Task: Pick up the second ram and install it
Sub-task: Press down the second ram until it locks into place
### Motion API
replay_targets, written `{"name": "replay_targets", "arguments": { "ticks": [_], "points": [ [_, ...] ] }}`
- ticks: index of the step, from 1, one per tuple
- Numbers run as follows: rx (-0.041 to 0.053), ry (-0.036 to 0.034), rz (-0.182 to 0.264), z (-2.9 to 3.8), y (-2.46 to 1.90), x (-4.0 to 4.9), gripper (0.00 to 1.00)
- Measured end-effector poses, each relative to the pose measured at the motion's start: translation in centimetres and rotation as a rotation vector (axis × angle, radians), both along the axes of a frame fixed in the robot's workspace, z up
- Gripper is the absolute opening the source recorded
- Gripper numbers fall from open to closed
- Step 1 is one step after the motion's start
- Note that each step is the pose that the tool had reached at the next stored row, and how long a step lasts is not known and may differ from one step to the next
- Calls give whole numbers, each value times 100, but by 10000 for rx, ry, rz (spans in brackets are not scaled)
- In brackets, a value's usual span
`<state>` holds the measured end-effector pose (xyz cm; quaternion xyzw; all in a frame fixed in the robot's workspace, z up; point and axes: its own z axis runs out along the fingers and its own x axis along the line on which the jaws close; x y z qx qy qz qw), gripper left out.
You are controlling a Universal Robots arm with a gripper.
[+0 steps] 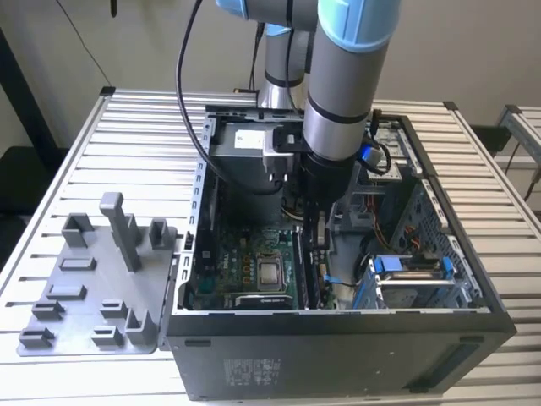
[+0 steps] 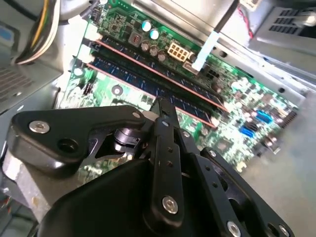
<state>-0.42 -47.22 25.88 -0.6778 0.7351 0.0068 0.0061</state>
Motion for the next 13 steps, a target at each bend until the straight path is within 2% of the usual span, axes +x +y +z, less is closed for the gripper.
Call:
{"name": "replay_targets", "arguments": {
  "ticks": [3, 5, 13],
  "points": [
    [0, 0, 1, 131, 0, 0, 11],
    [-3, 1, 1, 184, 0, 0, 11],
    [-2, -1, 1, 188, 0, 1, 11]
  ]
}}
